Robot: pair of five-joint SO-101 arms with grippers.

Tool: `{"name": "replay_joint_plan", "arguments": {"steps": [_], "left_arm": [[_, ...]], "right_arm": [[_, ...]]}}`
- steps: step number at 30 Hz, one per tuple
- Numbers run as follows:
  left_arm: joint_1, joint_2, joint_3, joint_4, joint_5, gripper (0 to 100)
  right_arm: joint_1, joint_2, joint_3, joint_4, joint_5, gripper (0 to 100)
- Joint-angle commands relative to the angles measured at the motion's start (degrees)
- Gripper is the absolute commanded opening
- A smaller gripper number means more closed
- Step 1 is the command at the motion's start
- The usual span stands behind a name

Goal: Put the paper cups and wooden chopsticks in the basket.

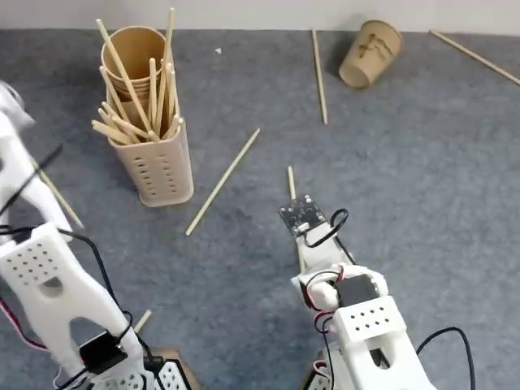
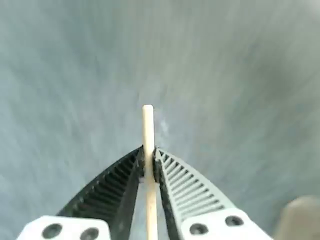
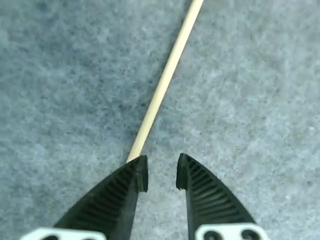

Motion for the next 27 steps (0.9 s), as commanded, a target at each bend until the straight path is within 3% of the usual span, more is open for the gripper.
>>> {"name": "replay_joint_plan", "arguments": {"steps": [1,6,14,17,27], "left_arm": [[2.95,-8.48,-18.68,2.90,-0.62,0],[13.85,-13.76,-32.31,3.34,-0.62,1],[33.98,-17.80,-33.71,1.41,-10.81,1],[36.18,-17.71,-33.63,1.67,-11.08,1],[34.33,-17.71,-23.43,0.09,-12.13,1]], "right_arm": [[0.40,0.31,-0.22,-0.57,0.53,11.0],[0.40,0.31,-0.22,-0.57,0.62,11.0],[0.40,0.31,-0.22,-0.57,0.62,11.0],[0.40,0.31,-0.22,-0.57,0.62,11.0],[0.40,0.31,-0.22,-0.57,0.70,11.0]]}}
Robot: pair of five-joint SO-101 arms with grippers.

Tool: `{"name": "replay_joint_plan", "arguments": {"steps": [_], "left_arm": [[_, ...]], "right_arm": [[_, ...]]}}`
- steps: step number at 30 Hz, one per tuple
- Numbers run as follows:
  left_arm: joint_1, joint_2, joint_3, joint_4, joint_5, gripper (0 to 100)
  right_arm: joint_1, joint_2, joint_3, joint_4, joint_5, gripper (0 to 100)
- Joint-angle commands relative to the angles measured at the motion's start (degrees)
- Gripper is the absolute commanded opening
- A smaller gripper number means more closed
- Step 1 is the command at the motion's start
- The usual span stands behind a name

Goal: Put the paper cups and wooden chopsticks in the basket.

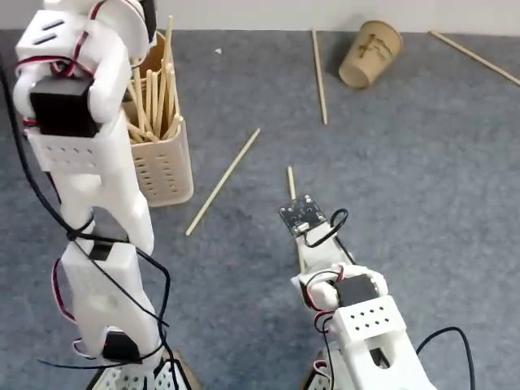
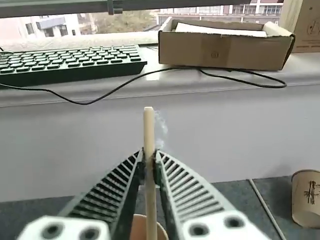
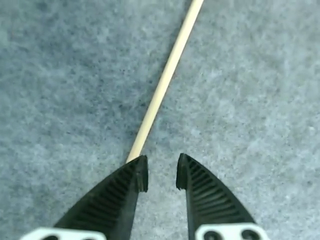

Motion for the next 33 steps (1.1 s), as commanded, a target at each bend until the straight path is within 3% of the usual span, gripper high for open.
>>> {"name": "replay_joint_plan", "arguments": {"steps": [1,4,9,14,20,27,33], "left_arm": [[-1.19,-2.42,4.18,-4.92,-2.73,1],[-1.45,-2.42,11.03,-9.58,-6.24,1],[-1.45,-2.86,18.42,-9.93,-6.15,3],[-1.27,-3.82,17.27,-1.14,-6.07,16],[-2.07,-6.99,11.12,10.02,-6.15,16],[-6.02,-10.59,4.53,16.62,-6.07,16],[-11.21,-16.66,9.19,23.21,-5.98,16]], "right_arm": [[0.40,0.31,-0.22,-0.57,0.70,11.0],[0.40,0.31,-0.22,-0.57,0.70,11.0],[0.40,0.31,-0.22,-0.57,0.79,11.0],[0.40,0.31,-0.22,-0.57,0.79,11.0],[0.40,0.31,-0.22,-0.57,0.79,11.0],[0.40,0.31,-0.22,-0.57,0.62,11.0],[5.58,0.22,-0.75,-0.48,-0.53,11.0]]}}
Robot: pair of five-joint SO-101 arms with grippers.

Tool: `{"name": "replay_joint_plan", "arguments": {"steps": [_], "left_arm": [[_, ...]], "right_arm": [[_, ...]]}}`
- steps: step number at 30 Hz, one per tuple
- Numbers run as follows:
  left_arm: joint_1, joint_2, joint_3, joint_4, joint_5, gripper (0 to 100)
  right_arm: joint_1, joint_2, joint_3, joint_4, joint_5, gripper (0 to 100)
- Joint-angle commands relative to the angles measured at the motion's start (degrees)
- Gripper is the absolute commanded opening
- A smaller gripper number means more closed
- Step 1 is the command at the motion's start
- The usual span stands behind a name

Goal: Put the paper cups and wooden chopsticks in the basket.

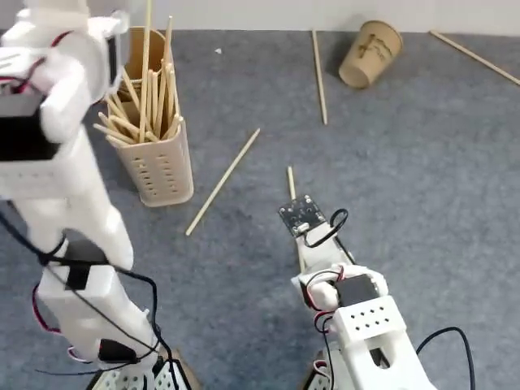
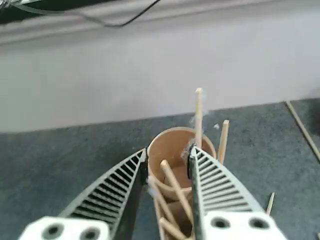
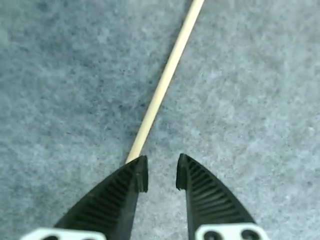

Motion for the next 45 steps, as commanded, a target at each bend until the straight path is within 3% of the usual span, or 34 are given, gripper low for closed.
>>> {"name": "replay_joint_plan", "arguments": {"steps": [1,3,7,13,18,22,27,32,37,45], "left_arm": [[-4.35,-6.37,5.93,1.23,-0.18,16],[-4.88,-9.36,13.32,1.14,-0.26,16],[-1.80,-10.68,26.95,-2.02,-0.62,16],[-4.70,-11.03,31.25,-5.36,0.09,16],[-17.27,-15.52,26.42,-3.69,9.85,16],[-25.54,-18.07,26.68,-0.09,9.93,16],[-35.30,-18.15,37.49,0.26,9.76,16],[-36.79,-18.07,53.14,0.26,-0.62,16],[-37.05,-18.51,69.23,-0.53,-6.33,16],[-37.05,-18.68,94.02,-17.85,-8.88,16]], "right_arm": [[5.76,0.22,-0.75,-0.48,-2.73,11.0],[9.10,0.22,-0.84,-0.57,-5.10,11.0],[8.04,0.22,-0.75,-0.57,-4.04,11.0],[9.80,0.57,-0.84,-0.57,-3.52,11.0],[4.35,0.75,-1.71,-1.54,-3.34,11.0],[1.36,0.92,-5.85,-1.89,-3.78,11.0],[-3.91,2.95,-11.91,-1.80,-3.96,11.0],[-6.99,22.99,-23.43,-0.66,-7.38,11.0],[-6.20,44.79,-31.96,-5.05,-8.35,10.9],[-2.95,55.25,-34.51,-8.40,-7.91,10.7]]}}
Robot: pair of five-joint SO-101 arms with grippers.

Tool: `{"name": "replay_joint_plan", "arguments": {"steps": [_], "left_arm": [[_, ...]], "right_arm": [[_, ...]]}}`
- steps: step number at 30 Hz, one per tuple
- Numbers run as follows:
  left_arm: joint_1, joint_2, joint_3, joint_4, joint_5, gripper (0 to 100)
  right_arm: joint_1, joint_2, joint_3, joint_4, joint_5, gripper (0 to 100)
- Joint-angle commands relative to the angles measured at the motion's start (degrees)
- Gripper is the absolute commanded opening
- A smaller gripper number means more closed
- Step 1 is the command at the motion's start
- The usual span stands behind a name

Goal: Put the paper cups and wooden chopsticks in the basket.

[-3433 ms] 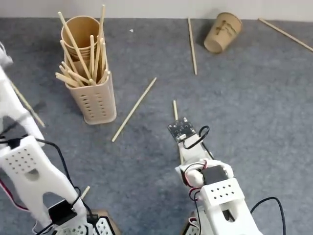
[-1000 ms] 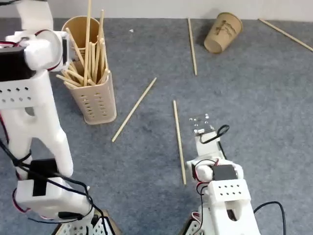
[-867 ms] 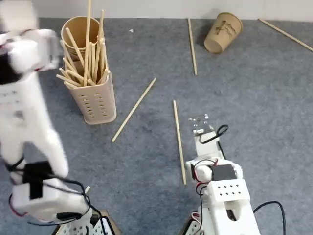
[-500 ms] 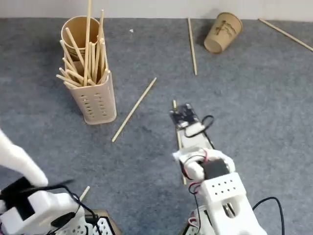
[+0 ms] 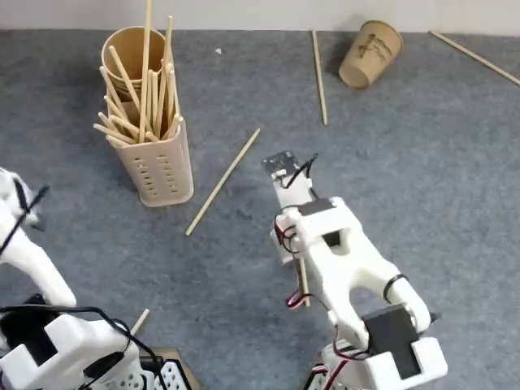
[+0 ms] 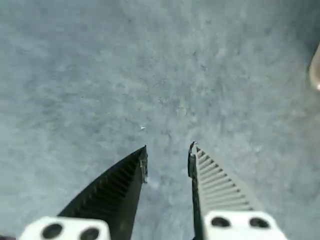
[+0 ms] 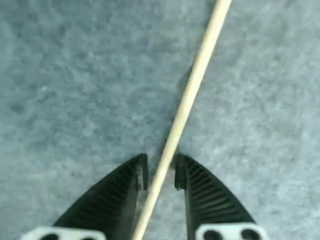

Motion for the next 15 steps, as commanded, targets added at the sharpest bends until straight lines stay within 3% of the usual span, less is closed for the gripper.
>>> {"name": "replay_joint_plan", "arguments": {"steps": [1,4,9,15], "left_arm": [[-0.40,-1.98,7.25,-7.21,-0.35,16],[-0.22,-1.98,10.24,-9.93,-0.26,16],[-0.57,-1.98,11.47,-12.22,-0.18,16],[-0.22,-1.54,11.56,-15.12,-0.09,16]], "right_arm": [[1.01,2.86,-1.27,-1.63,0.88,9.3],[0.84,5.32,-1.54,-1.63,2.46,0.0],[0.84,3.38,-1.89,-1.63,2.29,1.1],[1.19,-16.40,-7.52,-2.95,2.37,0.9]]}}
